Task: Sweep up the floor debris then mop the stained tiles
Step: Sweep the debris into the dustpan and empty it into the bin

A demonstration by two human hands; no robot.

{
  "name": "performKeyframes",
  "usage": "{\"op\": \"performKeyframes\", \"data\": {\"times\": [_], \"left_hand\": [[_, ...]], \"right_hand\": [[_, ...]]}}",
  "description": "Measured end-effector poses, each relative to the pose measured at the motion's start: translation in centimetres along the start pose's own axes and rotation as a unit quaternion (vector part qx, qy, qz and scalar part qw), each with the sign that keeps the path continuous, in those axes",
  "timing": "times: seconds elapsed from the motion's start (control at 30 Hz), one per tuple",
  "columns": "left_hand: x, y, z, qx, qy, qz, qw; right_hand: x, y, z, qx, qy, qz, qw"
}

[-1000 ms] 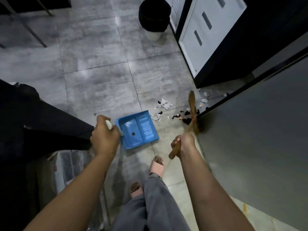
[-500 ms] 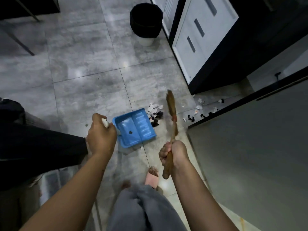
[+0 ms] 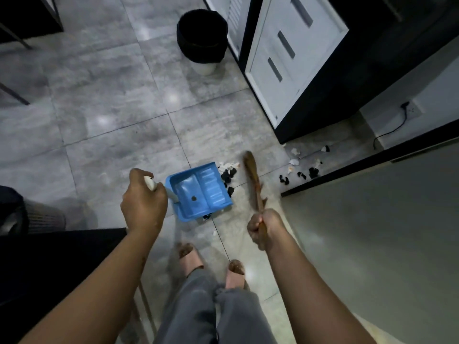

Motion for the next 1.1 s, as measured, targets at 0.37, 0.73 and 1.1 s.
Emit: {"op": "performKeyframes", "data": {"times": [0.37,0.73,1.1], "left_hand": [[-4.4,5.4,-1.9,0.000,-0.029,-0.032,0.999],[-7.3,11.4,-7.5,-0.007,-0.040,-0.063,0.997],[-8.4,16.4,-11.2,-0.008,-0.071,-0.087,0.994]], "right_hand": [[-1.6,-7.3,-1.9,-0.064,0.052,0.136,0.987],[-4.1,-10.6,0.5,-0.046,-0.007,0.012,0.999],[-3.3,-16.0,-0.4,-0.224,0.034,0.186,0.956]]}}
Point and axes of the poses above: each hand's wrist, its own x-axis away from the middle knuckle, its own z-axis out of the back of the hand, y = z × x, the point moved 1 cm from there along -x, towards the middle knuckle, and after that the axes turned 15 degrees about -y, right-handed, at the moved point
